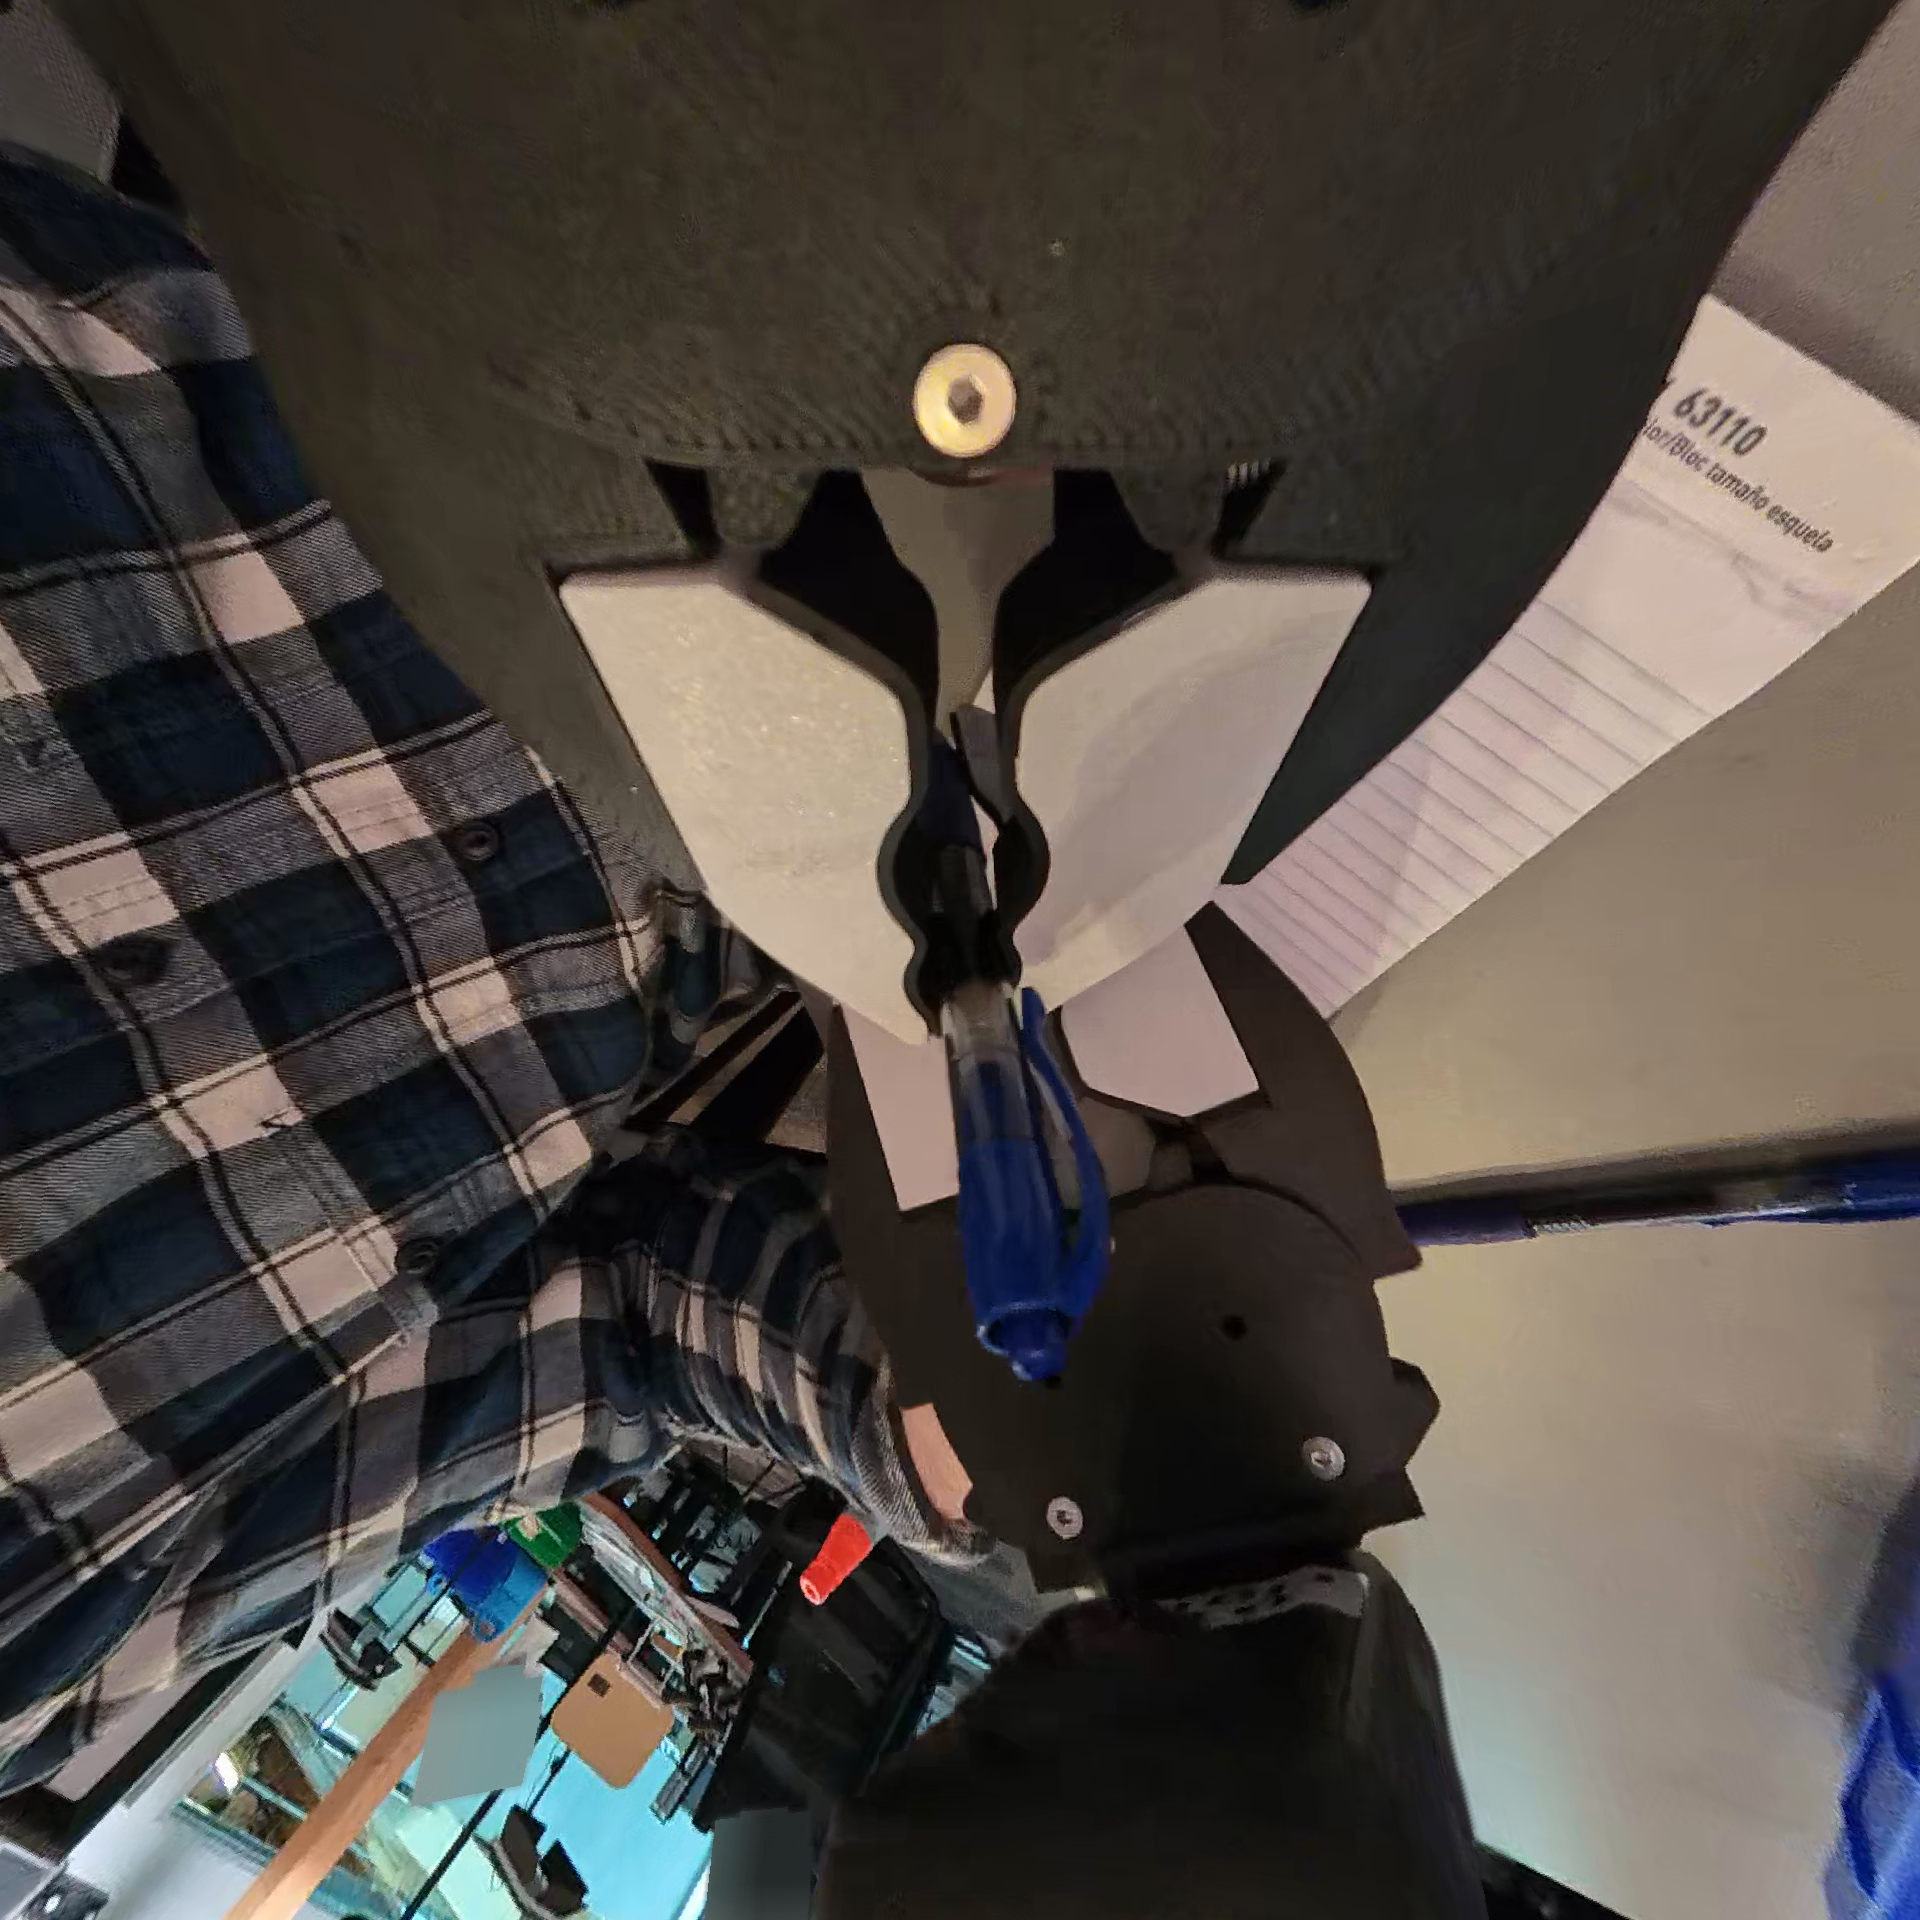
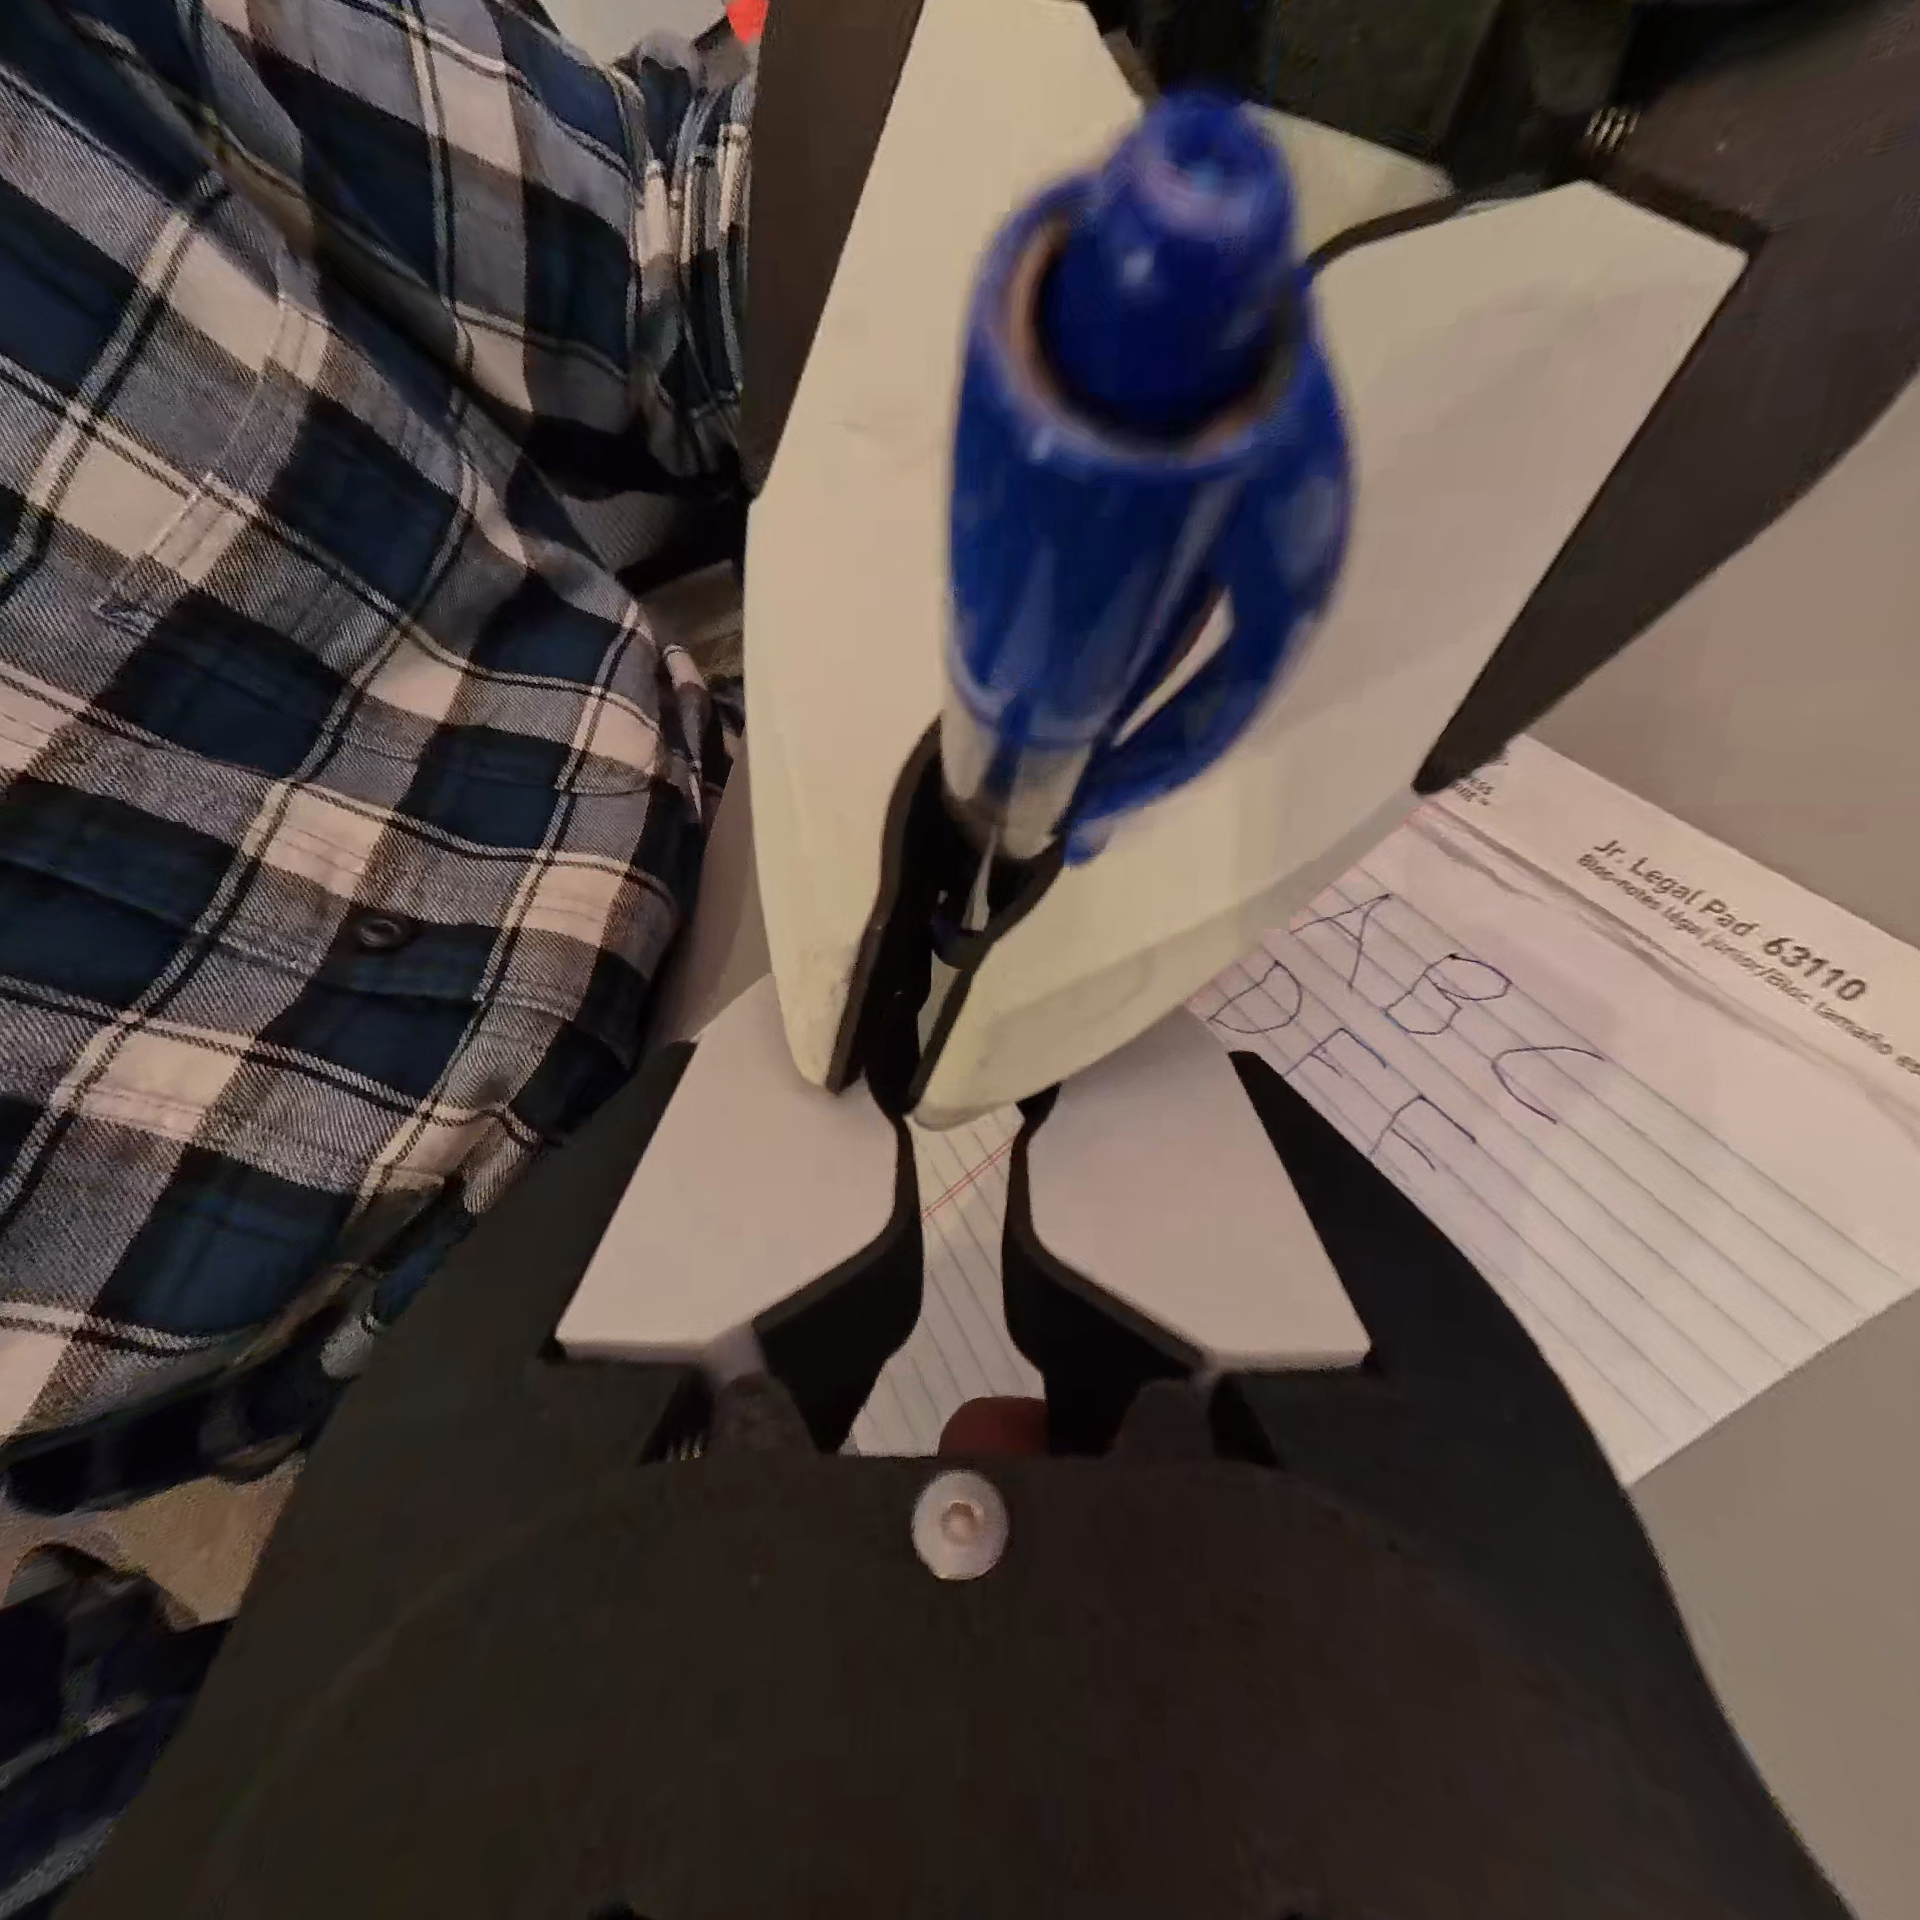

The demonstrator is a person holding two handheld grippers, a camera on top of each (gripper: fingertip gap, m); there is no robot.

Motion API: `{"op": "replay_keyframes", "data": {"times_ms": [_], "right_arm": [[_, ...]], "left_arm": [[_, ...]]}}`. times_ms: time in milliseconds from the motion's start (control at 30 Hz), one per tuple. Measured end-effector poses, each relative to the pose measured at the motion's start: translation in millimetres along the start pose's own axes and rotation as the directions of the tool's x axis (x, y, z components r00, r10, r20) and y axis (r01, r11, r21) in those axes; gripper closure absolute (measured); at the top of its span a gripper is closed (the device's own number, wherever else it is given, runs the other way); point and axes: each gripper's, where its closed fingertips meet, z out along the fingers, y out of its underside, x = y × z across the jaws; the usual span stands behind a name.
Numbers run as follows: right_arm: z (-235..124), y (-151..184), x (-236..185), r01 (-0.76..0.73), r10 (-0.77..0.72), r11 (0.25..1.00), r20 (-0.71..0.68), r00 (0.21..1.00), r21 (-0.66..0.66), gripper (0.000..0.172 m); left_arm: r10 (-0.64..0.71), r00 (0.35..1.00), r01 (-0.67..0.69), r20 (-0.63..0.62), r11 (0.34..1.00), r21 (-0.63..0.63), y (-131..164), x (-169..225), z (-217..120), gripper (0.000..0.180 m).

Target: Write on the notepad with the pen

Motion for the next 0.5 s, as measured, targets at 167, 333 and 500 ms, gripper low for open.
{"op": "replay_keyframes", "data": {"times_ms": [167, 333, 500], "right_arm": [[2.4, 1.1, -0.3, -0.002, 0.002, 1.000, 0.003, 1.000, -0.005, 0.153], [2.6, -4.2, 0.4, -0.016, 0.016, 0.999, 0.015, 1.000, 0.040, 0.155], [1.8, -6.2, 4.1, -0.006, 0.006, 0.998, -0.012, 1.000, 0.055, 0.161]], "left_arm": [[-0.010, 1.000, 0.009, -0.019, 1.000, -0.018, 2.9, 2.6, 1.1, 0.174], [-0.010, 1.000, 0.010, -0.011, 1.000, -0.009, 1.8, 1.4, -1.9, 0.174], [-0.012, 1.000, 0.013, -0.014, 1.000, 0.014, 0.4, -0.4, -3.3, 0.174]]}}
